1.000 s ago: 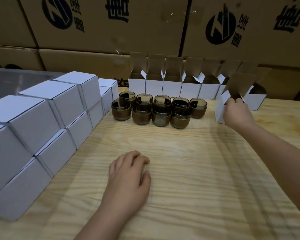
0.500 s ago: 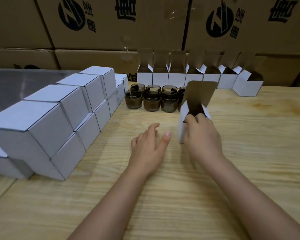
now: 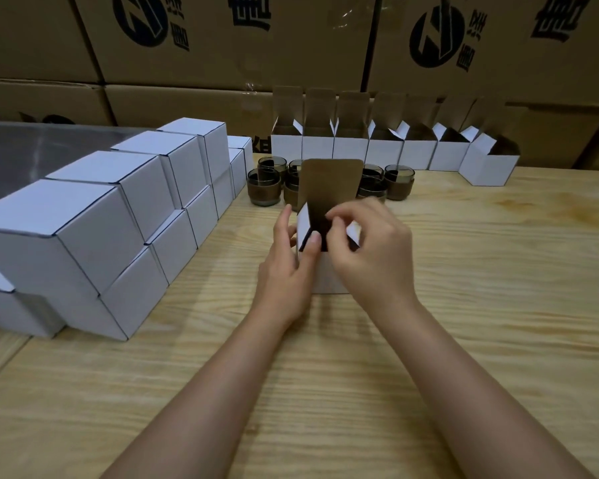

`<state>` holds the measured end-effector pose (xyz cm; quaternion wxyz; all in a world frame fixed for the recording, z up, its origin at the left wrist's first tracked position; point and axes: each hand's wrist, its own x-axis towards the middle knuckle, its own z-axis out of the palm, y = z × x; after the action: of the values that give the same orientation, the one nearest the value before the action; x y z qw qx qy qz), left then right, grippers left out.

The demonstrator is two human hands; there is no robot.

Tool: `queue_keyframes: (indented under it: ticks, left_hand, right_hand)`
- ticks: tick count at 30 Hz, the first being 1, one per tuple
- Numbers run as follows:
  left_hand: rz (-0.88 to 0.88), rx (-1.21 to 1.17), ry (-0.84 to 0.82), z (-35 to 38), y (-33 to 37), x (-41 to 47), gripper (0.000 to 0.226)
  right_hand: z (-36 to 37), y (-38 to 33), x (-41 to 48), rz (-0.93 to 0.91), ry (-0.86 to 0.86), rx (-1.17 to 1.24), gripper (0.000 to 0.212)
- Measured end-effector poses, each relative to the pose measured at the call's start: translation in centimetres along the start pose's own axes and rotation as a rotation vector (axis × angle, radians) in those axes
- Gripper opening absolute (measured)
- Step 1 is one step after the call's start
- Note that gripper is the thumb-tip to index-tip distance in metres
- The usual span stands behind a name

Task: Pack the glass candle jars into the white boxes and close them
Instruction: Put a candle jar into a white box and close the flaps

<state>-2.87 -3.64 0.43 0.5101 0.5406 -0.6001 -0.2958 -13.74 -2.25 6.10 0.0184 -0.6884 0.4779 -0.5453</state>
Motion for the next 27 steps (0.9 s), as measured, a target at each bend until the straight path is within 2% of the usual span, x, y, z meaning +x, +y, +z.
queue_keyframes:
  ticks: [2,5,7,9,15,17,20,24,27]
  left_hand:
    - [0.005,0.008,0.005,0.1,-0.2,0.1,0.074]
    - [0.02,-0.002,0.012,0.2,-0.3,0.2,0.064]
    - [0.051,0.01,0.003,0.2,-0.4,0.2,0.06]
    - [0.082,0.024,-0.01,0.2,-0.6,0.3,0.058]
    - [0.098,0.035,-0.034,0.2,-0.7,0.5,0.055]
    - [0.097,0.014,-0.036,0.2,-0.6,0.4,0.055]
    - [0.094,0.002,-0.026,0.1,-0.6,0.4,0.055]
    - [0.082,0.009,-0.021,-0.1,-0.3,0.2,0.05]
    - [0.08,0.058,0.031,-0.2,0.0,0.0,0.046]
  right_hand:
    - [0.0,1.2,0.5,0.028,0.058,0.085,0.014]
    - [0.5,3.4,1.1,0.232,-0.174,0.232,0.018]
    - [1.0,4.5,0.8,0.299,-0.287,0.298,0.016]
    - [1.4,5.1,0.4,0.295,-0.275,0.352,0.009]
    - [1.7,6.0,0.4,0.345,-0.112,0.637,0.014]
    - [1.6,6.6,0.2,0.454,-0.093,0.744,0.016]
    - [1.1,7.4,-0.2,0.631,-0.178,0.808,0.021]
    - [0.9,8.1,-0.2,0.555,-0.28,0.865,0.034]
    - [0.8,8.1,-0.1,0.496,-0.327,0.815,0.043]
